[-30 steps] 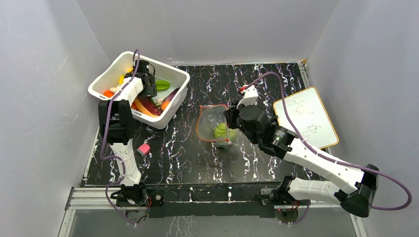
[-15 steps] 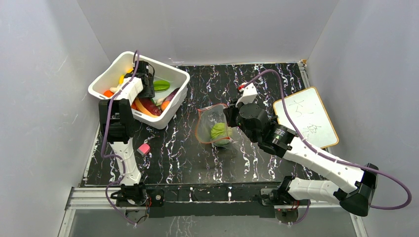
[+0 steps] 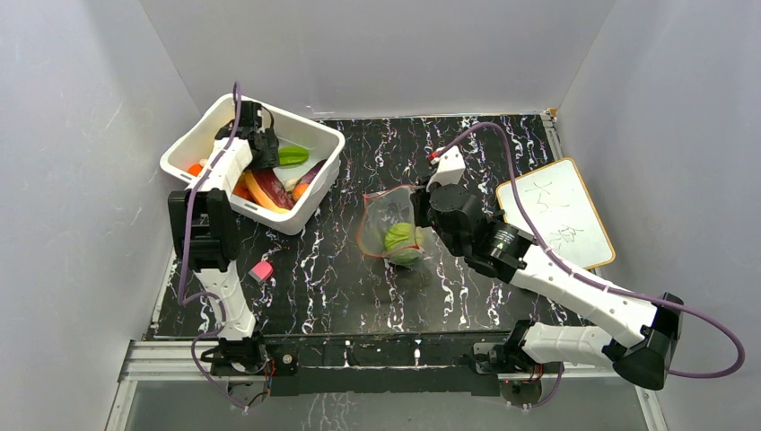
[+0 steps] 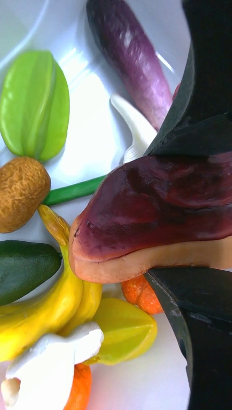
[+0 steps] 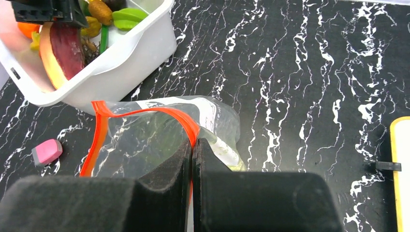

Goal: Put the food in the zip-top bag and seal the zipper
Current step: Pick up the fake food from the bin.

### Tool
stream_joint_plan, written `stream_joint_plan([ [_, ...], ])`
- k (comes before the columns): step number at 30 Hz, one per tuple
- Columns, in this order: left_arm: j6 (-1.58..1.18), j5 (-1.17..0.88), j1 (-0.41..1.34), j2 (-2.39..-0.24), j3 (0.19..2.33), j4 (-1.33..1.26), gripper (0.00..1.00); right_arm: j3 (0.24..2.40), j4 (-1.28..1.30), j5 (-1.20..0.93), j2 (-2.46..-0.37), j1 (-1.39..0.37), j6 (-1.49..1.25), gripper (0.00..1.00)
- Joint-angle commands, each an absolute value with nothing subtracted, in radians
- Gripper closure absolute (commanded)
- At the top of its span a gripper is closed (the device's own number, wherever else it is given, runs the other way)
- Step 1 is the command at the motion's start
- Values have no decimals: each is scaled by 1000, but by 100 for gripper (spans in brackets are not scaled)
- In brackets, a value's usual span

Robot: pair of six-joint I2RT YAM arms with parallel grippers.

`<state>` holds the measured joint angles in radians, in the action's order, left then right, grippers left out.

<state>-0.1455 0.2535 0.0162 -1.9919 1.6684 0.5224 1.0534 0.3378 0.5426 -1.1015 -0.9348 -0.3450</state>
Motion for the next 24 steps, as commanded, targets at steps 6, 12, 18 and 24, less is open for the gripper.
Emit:
stream_joint_plan([
  [6, -197, 114, 17, -1771, 1584, 504, 42, 1160, 319, 708, -1116, -927, -333, 100],
  [12, -207, 74, 19, -1656, 1519, 445, 43, 1188, 293, 709, -1144, -917, -330, 100],
  [18, -169, 20, 19, -1542, 1467, 353, 45, 1227, 331, 656, -1183, -916, -423, 100],
  [24, -167, -36, 19, -1426, 1425, 262, 49, 1210, 342, 600, -1214, -915, -504, 100],
])
